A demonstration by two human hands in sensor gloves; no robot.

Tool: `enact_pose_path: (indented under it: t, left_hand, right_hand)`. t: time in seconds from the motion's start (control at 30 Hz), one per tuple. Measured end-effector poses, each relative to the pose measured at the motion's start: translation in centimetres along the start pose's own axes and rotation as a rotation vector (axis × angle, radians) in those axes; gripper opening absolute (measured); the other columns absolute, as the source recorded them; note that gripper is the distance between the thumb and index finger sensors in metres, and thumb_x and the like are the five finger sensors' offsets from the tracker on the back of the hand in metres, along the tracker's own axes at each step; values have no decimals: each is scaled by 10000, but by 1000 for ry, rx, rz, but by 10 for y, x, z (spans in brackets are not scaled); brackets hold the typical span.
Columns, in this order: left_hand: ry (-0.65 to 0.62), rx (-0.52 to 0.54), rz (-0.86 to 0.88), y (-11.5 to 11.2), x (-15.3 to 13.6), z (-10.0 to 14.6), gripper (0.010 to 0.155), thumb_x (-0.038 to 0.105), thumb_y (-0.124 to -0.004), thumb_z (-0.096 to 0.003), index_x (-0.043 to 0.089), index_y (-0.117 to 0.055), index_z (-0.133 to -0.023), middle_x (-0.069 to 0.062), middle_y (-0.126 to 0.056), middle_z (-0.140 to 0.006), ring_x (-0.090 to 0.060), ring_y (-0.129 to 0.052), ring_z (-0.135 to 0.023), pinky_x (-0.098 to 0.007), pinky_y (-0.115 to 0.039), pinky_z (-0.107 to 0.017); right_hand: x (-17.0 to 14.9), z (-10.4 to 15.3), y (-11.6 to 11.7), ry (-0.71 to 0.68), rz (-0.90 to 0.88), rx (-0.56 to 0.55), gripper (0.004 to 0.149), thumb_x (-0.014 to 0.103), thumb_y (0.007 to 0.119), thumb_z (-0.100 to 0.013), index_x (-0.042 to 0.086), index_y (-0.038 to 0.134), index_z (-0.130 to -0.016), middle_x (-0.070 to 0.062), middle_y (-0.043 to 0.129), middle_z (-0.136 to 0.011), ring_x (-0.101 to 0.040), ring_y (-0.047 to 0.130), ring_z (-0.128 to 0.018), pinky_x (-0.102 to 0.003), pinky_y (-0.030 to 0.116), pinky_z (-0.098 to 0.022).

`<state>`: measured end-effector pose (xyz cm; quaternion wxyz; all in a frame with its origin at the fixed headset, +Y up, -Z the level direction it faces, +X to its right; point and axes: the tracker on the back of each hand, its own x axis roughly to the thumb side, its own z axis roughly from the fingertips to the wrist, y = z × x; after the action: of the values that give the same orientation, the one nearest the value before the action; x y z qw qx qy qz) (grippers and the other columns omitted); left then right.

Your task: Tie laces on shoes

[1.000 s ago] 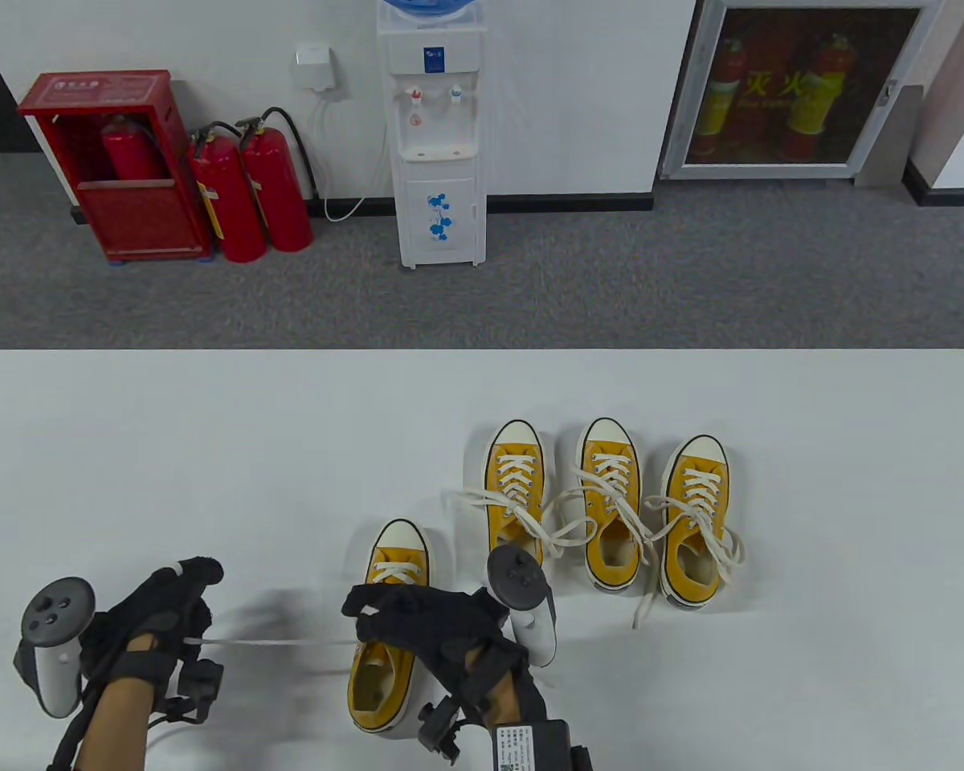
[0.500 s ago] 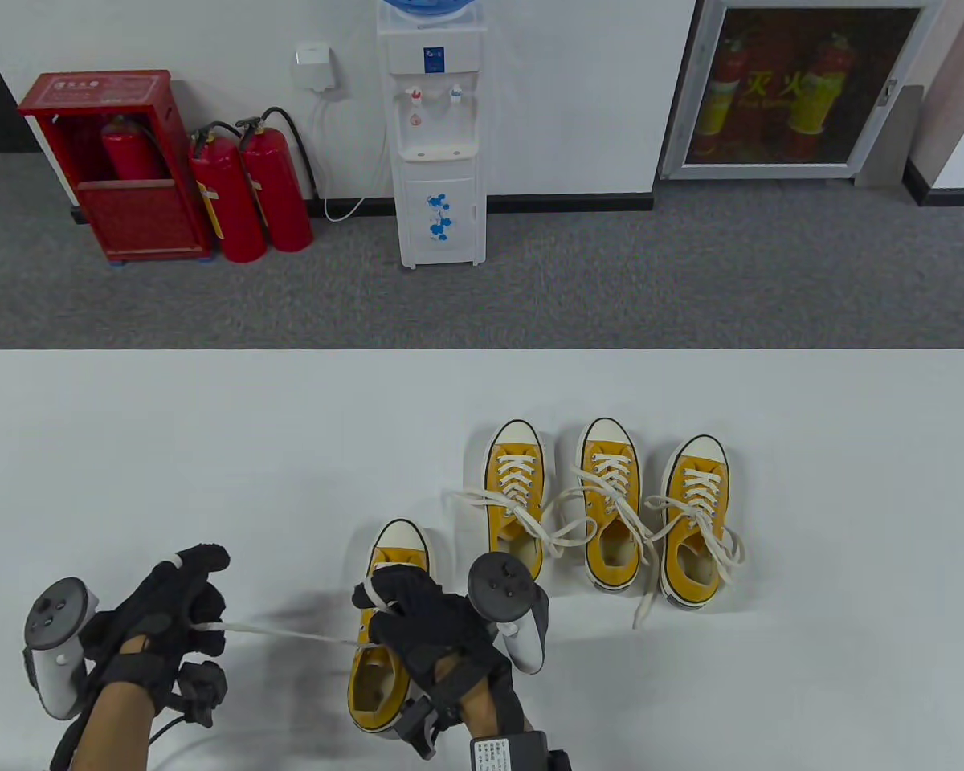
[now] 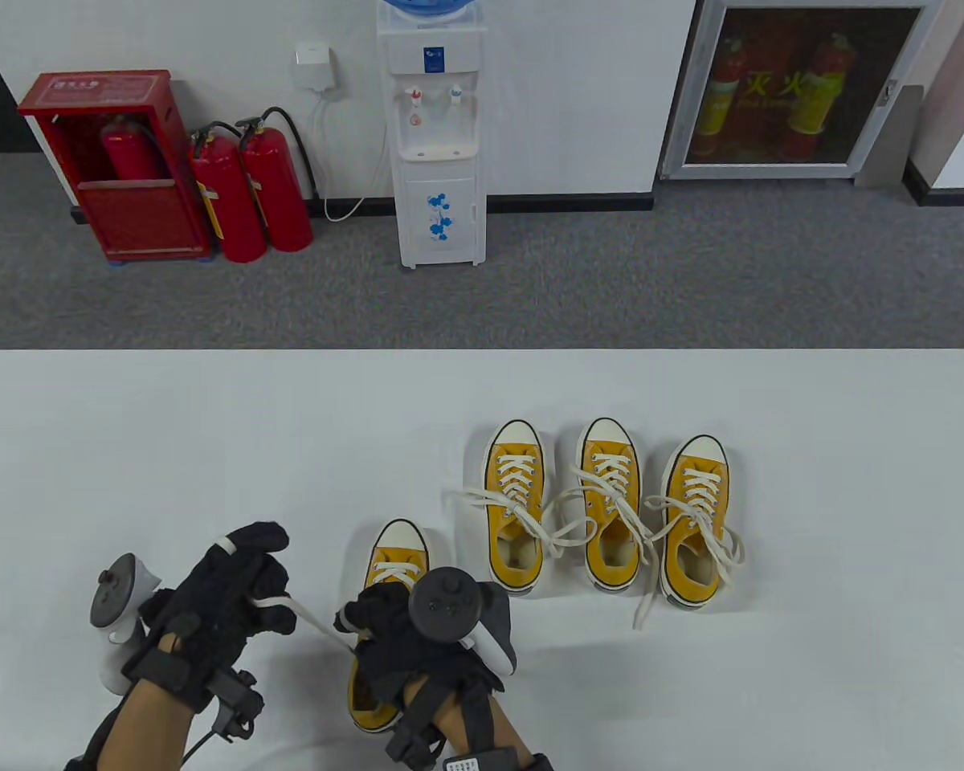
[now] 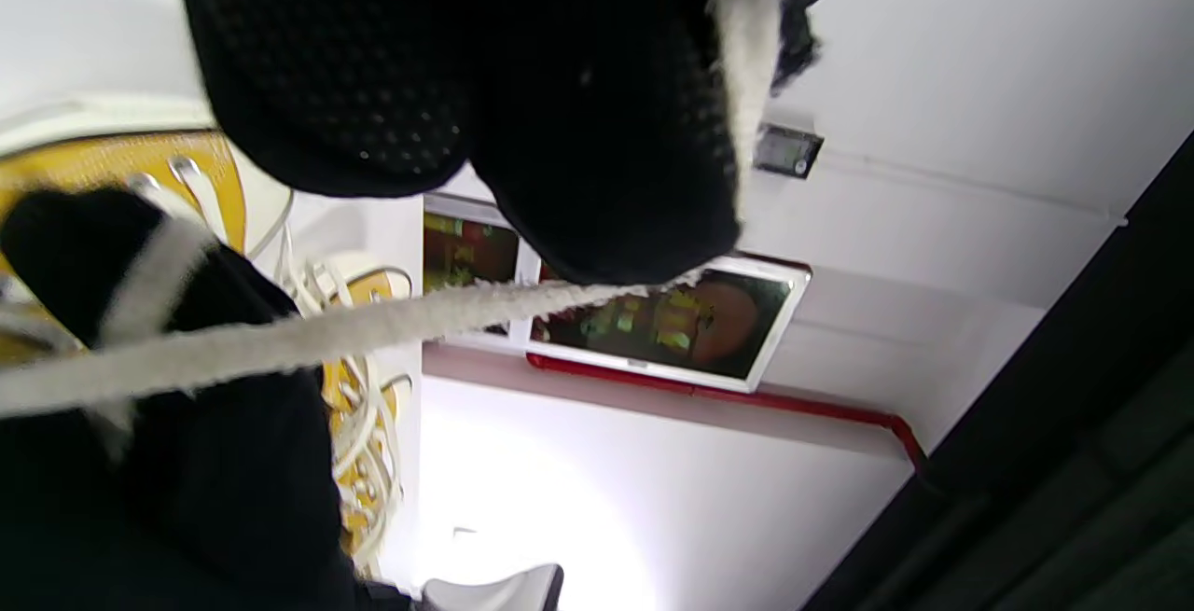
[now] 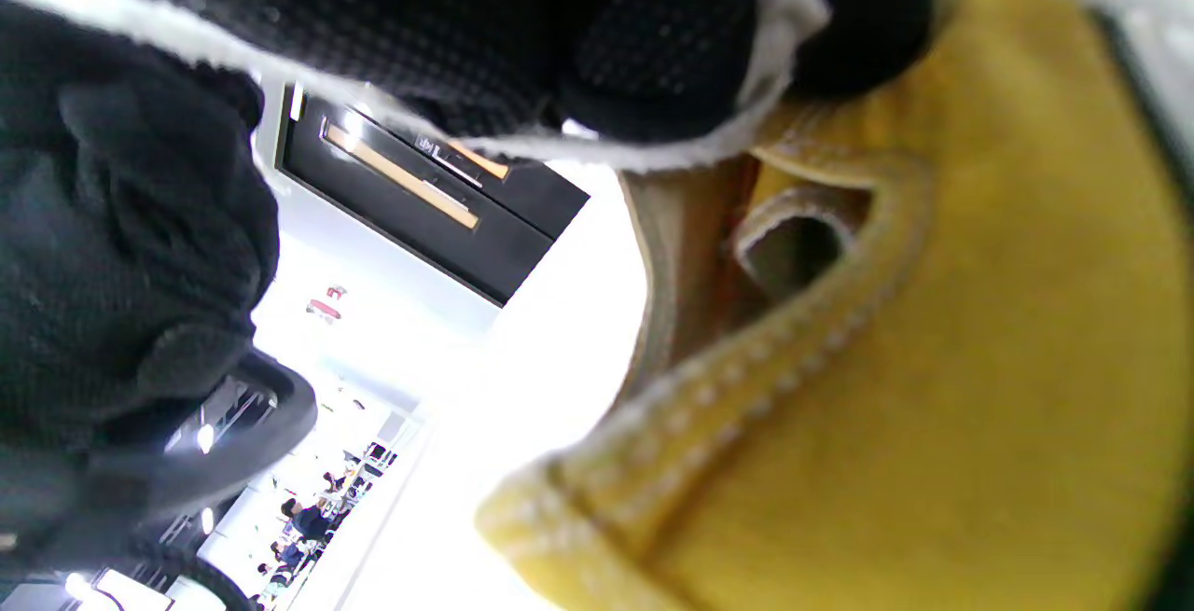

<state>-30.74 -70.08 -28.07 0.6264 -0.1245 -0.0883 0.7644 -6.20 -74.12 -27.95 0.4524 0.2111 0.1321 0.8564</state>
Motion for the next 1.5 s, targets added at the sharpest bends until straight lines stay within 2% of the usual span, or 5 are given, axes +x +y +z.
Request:
enact_pose_path:
  t: [0.4,0.67,0.97,1.33,1.5]
  left_hand:
    - [-9,23,113,-13,-12,-24,508,210,-795,-488,368,-758,-970,-5,-808,-951,-251,-1034,-793,-531,-804,-666]
    - [103,113,-43,-4,-49,-33,511,189,-850,-464,351,-791,-945,-30,-820,-924,-235,-1051,-711,-522,-830,-618]
    - [131,161,-463,-9,-57,-37,492,186,-873,-446,315,-829,-918,-61,-851,-878,-240,-1060,-600,-526,-843,-573]
    - [146,50,-689,-20,-63,-27,475,187,-887,-431,268,-859,-898,-99,-879,-825,-252,-1058,-514,-542,-843,-522]
    - [155,6,-745,-26,-65,-26,478,200,-886,-436,259,-853,-909,-106,-882,-824,-235,-1047,-482,-542,-841,-508]
  right_hand:
    - [4,5,-5,-72,-66,52,429,165,789,-403,160,930,-808,-30,695,-950,-175,822,-582,-546,621,-623]
    - [-5,7,-11,-70,-216,36,425,128,790,-400,233,967,-772,-14,714,-940,-191,823,-624,-583,579,-644]
    - [-20,9,-14,-62,-414,-7,417,122,794,-399,265,977,-745,-11,717,-933,-195,831,-617,-582,578,-642]
    - [-31,14,-14,-65,-571,-90,429,166,798,-422,274,919,-819,-4,498,-1095,-181,817,-640,-588,550,-657]
    - [-31,15,-15,-78,-576,-131,420,190,798,-436,238,907,-838,-10,640,-1070,-181,859,-610,-592,576,-645]
